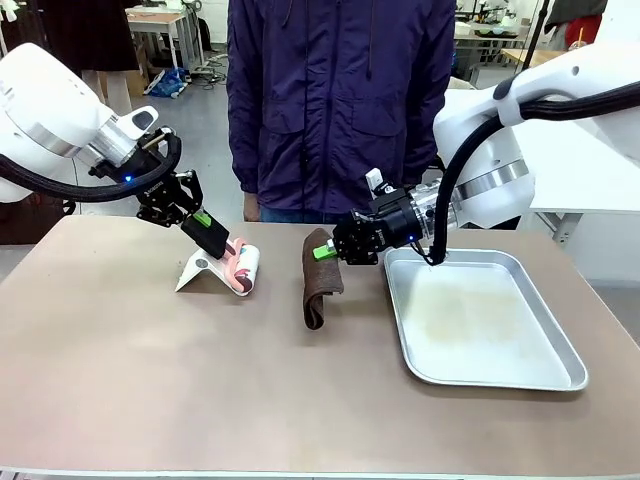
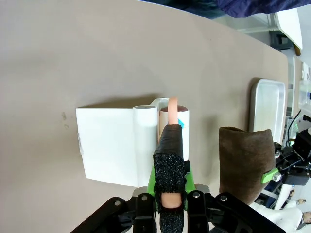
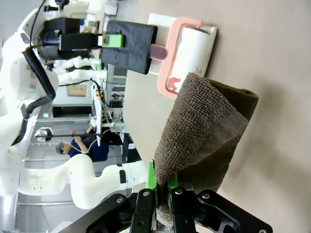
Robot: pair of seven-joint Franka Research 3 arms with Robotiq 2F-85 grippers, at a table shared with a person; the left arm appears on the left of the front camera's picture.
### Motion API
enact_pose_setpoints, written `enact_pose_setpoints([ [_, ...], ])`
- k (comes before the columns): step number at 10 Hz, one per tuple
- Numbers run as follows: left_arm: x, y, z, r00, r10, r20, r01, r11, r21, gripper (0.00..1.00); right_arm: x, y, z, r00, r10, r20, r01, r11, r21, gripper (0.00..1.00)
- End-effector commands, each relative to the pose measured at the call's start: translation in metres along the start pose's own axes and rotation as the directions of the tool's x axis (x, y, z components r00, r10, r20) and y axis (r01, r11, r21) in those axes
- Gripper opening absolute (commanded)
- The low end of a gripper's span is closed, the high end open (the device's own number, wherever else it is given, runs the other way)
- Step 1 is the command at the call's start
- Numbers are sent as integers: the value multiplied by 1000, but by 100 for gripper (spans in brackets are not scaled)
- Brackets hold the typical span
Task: Clean the surface of the table.
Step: Return the Lint Roller and towel to their original positions.
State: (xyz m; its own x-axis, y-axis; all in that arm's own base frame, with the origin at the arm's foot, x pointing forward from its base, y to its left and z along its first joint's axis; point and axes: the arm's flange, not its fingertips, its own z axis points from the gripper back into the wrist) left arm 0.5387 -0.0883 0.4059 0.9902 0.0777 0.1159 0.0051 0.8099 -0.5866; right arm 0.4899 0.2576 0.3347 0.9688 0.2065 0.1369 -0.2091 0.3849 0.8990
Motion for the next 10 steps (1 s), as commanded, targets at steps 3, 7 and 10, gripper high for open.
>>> enact_pose_setpoints([
  [3,1,11,-3,999,-16,36,15,1000,20,22,11,-2,0,995,-84,-59,82,996,-37,10],
  [7,1,12,-2,999,-15,35,14,999,32,100,11,-8,2,984,-173,-48,166,979,-122,77],
  [10,0,12,4,999,-13,50,12,1000,28,100,8,-10,7,979,-203,-15,198,965,-170,100],
])
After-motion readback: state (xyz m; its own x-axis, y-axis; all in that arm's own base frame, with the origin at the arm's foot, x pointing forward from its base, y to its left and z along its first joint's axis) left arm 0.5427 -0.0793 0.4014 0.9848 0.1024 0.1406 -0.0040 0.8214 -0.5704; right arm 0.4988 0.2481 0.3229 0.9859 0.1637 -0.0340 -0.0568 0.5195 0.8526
